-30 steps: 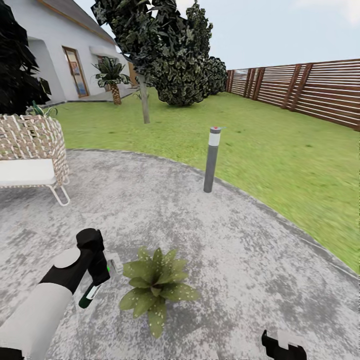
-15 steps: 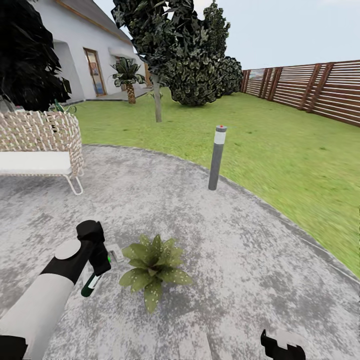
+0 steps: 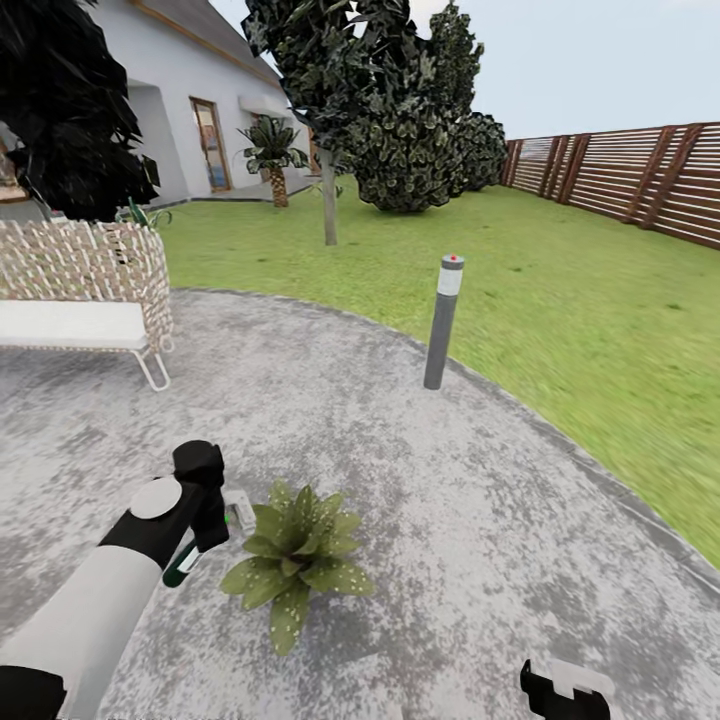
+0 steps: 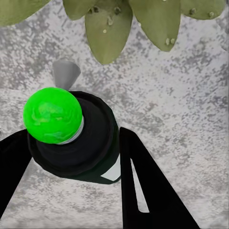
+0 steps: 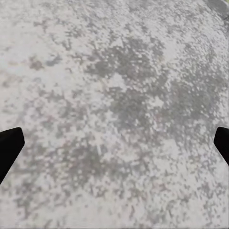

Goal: Pick up the pesticide atomizer in the garden and spray insectifuge to fully cover both potted plants in the garden.

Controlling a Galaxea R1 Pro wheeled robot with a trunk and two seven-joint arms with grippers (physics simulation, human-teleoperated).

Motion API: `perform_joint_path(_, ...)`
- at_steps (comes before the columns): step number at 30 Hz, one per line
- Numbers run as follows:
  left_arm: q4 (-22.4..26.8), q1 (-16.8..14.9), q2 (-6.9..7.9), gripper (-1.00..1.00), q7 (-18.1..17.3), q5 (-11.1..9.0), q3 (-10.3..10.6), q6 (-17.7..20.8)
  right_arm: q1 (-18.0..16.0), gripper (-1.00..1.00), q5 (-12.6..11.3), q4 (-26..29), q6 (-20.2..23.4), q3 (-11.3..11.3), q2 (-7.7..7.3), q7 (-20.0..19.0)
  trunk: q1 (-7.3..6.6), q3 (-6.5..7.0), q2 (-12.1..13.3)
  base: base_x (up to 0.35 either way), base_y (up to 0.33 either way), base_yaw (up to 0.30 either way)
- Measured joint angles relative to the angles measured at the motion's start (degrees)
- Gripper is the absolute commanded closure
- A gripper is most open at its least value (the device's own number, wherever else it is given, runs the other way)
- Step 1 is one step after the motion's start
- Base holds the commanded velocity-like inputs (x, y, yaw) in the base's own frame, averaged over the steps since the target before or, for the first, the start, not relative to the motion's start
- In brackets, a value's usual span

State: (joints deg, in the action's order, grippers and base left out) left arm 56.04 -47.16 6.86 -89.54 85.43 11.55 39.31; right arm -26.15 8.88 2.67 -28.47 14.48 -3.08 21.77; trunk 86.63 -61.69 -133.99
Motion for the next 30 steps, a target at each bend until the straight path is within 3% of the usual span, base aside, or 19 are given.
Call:
perform_joint_path(5, -1.77, -2.09, -0.56, 1.0, 0.01, -0.04, -0.01, 0.24, 0.0, -1.0, 0.0, -0.02, -0.01, 0.02, 0.0, 0.0, 0.0, 0.0, 0.0, 0.002, 0.0, 0.011)
perform_joint_path(11, -2.38, -2.36, -1.3, 1.0, 0.03, -0.38, -0.05, 0.48, 0.0, -1.0, 0.0, -0.05, -0.03, -0.02, 0.0, 0.02, -0.02, 0.0, 0.0, 0.091, -0.107, 0.034)
perform_joint_path(21, -2.28, -2.44, -1.29, 1.0, 0.03, -0.17, -0.14, 0.45, -0.01, -1.0, 0.05, -0.07, -0.02, -0.05, 0.0, 0.03, -0.01, 0.0, 0.0, 0.149, -0.226, 0.264)
perform_joint_path(30, -2.21, -2.44, -1.36, 1.0, 0.04, 0.11, -0.14, 0.46, 0.0, -1.0, 0.03, -0.06, -0.05, 0.0, 0.0, 0.02, 0.02, 0.0, 0.0, -0.126, -0.258, 0.23)
